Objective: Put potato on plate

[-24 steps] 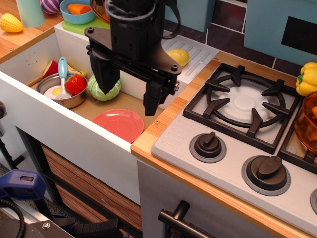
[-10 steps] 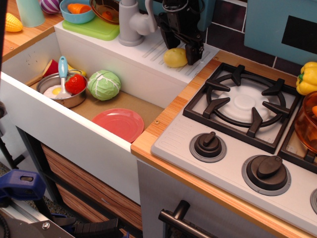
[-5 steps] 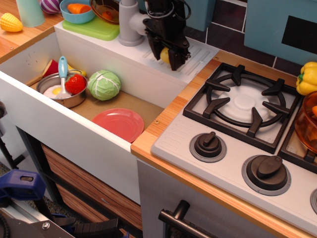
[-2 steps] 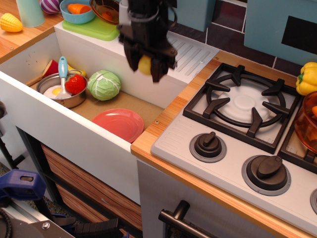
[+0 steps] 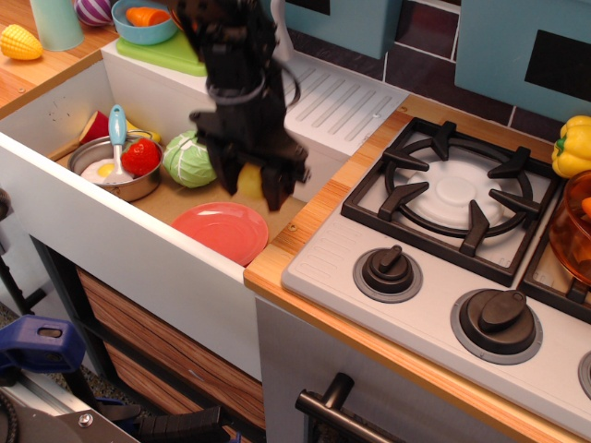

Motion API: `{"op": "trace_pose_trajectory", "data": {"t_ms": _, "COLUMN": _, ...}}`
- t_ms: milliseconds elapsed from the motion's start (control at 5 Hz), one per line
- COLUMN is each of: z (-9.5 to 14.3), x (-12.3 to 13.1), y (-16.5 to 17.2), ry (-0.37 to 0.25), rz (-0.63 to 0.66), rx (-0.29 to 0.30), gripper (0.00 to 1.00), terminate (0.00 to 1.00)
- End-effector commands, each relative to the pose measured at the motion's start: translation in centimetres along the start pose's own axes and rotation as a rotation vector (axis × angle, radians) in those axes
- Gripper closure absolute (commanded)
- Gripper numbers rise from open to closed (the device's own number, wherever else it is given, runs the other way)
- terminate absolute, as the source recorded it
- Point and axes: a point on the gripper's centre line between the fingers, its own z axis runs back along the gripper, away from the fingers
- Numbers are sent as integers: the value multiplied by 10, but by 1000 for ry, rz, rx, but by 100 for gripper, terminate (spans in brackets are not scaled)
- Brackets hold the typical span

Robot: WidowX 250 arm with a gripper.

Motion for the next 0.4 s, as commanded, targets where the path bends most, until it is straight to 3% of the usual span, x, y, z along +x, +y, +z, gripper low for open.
{"op": "trace_pose_trajectory", "data": {"t_ms": 0, "z": 4, "x": -4, "y": 19, "ry": -73, "rz": -27, "rx": 68, "gripper": 100, "terminate": 0}}
{"op": "trace_pose_trajectory", "data": {"t_ms": 200, "z": -1, "x": 3, "y": 28, "ry": -67, "rz": -31, "rx": 99, "gripper": 100, "terminate": 0}}
